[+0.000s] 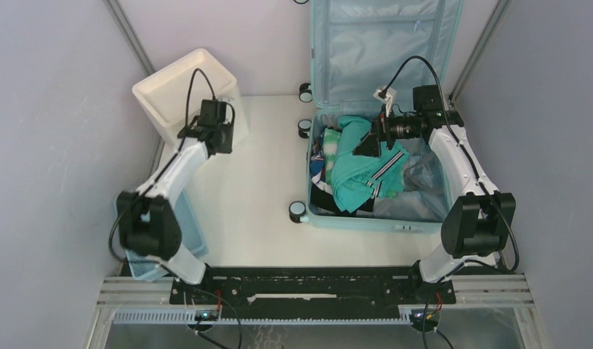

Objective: Open, take out, and arrange the luggage

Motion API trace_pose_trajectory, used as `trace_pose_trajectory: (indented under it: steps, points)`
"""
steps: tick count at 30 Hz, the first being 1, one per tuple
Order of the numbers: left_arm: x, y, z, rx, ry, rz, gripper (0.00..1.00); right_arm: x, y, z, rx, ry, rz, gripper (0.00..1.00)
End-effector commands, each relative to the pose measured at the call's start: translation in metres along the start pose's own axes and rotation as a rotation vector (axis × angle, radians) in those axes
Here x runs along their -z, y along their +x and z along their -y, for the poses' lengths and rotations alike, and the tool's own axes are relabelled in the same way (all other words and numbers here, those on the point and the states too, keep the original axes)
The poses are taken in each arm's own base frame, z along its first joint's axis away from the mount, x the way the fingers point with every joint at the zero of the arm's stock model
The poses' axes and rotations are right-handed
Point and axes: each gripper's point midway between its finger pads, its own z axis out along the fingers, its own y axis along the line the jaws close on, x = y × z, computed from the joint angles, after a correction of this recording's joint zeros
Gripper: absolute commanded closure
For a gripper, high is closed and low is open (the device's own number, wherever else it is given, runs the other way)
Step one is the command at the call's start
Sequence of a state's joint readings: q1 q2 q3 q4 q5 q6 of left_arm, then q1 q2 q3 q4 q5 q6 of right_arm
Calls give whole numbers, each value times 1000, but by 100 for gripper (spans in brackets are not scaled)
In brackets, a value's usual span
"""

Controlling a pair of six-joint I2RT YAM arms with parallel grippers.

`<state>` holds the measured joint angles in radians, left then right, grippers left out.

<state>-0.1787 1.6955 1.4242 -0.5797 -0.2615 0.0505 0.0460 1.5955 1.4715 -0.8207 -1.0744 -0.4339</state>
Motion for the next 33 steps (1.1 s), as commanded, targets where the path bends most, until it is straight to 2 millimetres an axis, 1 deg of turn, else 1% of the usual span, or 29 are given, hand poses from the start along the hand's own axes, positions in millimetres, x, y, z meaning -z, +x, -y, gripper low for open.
trace_pose_trajectory:
  steps: [1,2,3,6,7,8,10,11,13,17,19,21,24,26,27,29,30,33]
  points:
    - [69,33,7,213,44,70,60,2,-6,0,47,2,15,8]
    - [84,42,1,260,31,93,59,1,-6,0,45,0,14,8]
    - [92,55,-5,307,8,97,57,1,-6,0,45,-2,14,8]
    - [110,86,-30,500,-95,137,32,-2,-7,-3,48,-15,8,8]
    - [113,98,-36,565,-117,148,21,-3,-6,-4,50,-18,6,8]
    - [115,106,-44,628,-141,167,14,-4,-6,-5,50,-23,5,8]
    - [113,119,-53,741,-146,188,11,-6,-4,-6,52,-27,4,8]
    - [109,124,-53,791,-130,183,11,-6,-4,-7,52,-31,6,8]
    - [98,138,-63,898,-147,151,11,-5,-4,-8,55,-34,9,8]
    - [80,157,-75,984,-245,66,14,-3,-3,-9,56,-37,16,8]
    - [71,164,-78,1010,-286,28,17,-2,-4,-8,56,-34,19,8]
    - [61,173,-76,1031,-307,-32,23,0,-4,-8,56,-32,22,8]
    - [47,181,-63,1054,-273,-129,41,4,-4,-7,58,-20,29,8]
    - [39,183,-53,1064,-236,-175,48,5,-3,-5,57,-14,33,8]
    - [36,183,-47,1068,-211,-189,57,6,-3,-5,56,-11,34,8]
    - [32,183,-38,1079,-164,-209,80,8,-4,-3,55,-6,37,8]
    - [32,183,-34,1087,-142,-217,87,9,-4,-3,55,-3,38,8]
    - [32,177,-14,1125,-50,-231,94,9,-3,-1,50,1,38,8]
